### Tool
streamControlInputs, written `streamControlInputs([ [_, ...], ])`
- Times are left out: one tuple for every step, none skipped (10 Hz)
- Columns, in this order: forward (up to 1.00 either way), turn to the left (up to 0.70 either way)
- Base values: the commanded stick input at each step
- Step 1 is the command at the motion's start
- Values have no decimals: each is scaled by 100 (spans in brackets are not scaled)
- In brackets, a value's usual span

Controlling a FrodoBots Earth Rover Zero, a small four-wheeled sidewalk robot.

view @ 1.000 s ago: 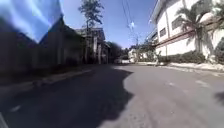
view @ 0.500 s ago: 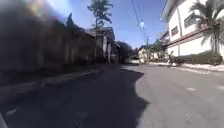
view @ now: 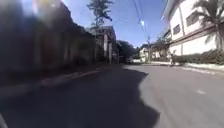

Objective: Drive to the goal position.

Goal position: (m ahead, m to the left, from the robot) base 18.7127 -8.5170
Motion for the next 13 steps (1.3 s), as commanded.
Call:
streamControlInputs([
  [70, 0],
  [70, 0],
  [70, 0],
  [70, 0],
  [70, 0],
  [70, 0],
  [70, 0],
  [70, 0],
  [70, 0],
  [70, 0],
  [70, 0],
  [70, 0],
  [70, 0],
])
